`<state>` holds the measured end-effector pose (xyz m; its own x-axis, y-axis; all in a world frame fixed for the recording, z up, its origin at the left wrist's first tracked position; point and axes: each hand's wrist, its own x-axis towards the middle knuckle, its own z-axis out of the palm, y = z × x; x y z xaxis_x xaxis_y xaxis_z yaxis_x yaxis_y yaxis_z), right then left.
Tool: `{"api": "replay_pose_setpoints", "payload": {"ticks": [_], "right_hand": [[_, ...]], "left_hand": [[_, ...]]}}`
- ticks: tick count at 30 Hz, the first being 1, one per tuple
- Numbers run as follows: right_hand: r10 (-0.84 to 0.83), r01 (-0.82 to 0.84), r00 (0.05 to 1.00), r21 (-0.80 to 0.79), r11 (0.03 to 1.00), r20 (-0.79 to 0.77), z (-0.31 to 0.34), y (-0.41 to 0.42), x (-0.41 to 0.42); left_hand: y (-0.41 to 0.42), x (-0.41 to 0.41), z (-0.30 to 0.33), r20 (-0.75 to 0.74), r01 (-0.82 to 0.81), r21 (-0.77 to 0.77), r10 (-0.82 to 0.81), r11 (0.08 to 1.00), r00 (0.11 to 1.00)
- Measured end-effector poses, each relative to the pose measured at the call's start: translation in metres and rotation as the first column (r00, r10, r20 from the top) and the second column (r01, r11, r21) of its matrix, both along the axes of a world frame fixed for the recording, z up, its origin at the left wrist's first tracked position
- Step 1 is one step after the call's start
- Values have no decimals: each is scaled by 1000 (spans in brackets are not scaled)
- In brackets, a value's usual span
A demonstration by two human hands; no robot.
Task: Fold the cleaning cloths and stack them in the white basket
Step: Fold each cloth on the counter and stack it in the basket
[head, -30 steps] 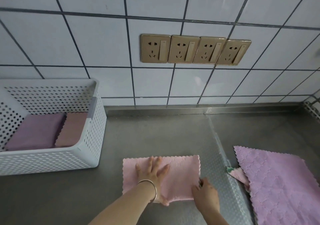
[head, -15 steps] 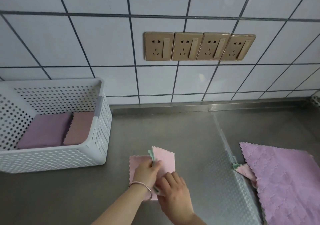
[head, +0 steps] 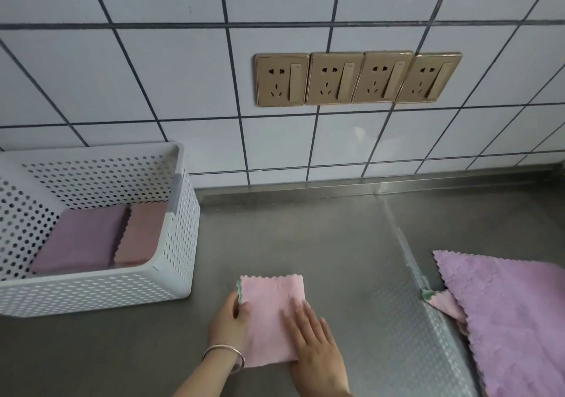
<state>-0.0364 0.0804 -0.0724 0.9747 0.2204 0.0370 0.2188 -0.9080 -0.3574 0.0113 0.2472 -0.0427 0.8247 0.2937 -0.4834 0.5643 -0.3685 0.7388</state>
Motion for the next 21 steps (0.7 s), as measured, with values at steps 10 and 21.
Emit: {"api": "replay_pose_setpoints", "payload": {"ticks": [10, 21], "right_hand": [[22, -35, 994, -114, 993, -108, -6, 7, -3], [59, -57, 997, -31, 998, 42, 15, -12, 12]], "left_hand": [[3, 2, -3, 15, -90, 106, 89, 990, 996], [2, 0, 0, 95, -95, 290, 70, 952, 993]]}}
